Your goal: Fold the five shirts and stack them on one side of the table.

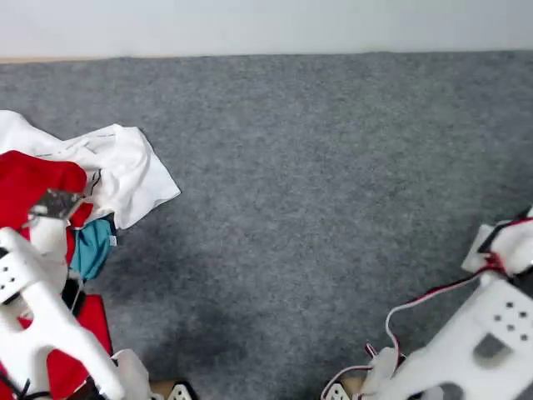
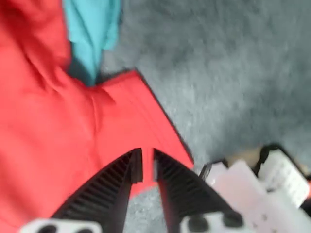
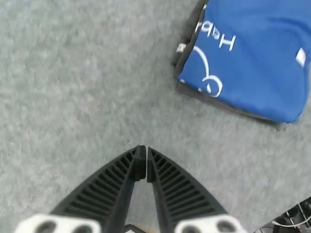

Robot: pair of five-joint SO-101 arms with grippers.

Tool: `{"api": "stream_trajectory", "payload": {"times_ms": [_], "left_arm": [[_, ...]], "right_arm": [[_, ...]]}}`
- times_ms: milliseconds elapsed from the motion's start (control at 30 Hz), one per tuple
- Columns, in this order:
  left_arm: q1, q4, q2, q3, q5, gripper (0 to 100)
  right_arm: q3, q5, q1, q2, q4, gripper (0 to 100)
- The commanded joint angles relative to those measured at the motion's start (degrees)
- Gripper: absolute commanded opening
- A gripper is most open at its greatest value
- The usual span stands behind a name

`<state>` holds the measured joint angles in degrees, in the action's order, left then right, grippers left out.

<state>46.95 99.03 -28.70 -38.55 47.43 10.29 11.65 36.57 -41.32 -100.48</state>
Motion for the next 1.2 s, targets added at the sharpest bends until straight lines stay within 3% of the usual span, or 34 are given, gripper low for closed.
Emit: {"api": "stream_trajectory", "payload": {"times_ms": [0,233,400,867,1000,1167], "left_arm": [[4.66,0.97,-1.76,-1.19,8.62,10],[14.77,0.97,-1.67,-5.58,22.86,19],[15.91,0.09,-1.67,-9.63,27.08,22],[15.91,-27.69,-1.67,-25.98,24.26,22],[15.91,-31.91,-1.67,-30.64,24.26,21],[14.51,-36.04,-1.67,-34.51,24.44,14]], "right_arm": [[1.67,-0.09,-0.22,-3.91,-1.98,1.0],[3.34,3.08,-0.22,-5.49,-1.98,1.0],[3.34,3.16,-0.31,-5.41,-1.98,1.0],[3.34,5.80,-0.31,-5.32,-1.80,1.0],[3.34,5.80,-0.40,-5.32,-0.57,1.0],[3.34,5.80,-0.40,-5.32,-0.40,1.0]]}}
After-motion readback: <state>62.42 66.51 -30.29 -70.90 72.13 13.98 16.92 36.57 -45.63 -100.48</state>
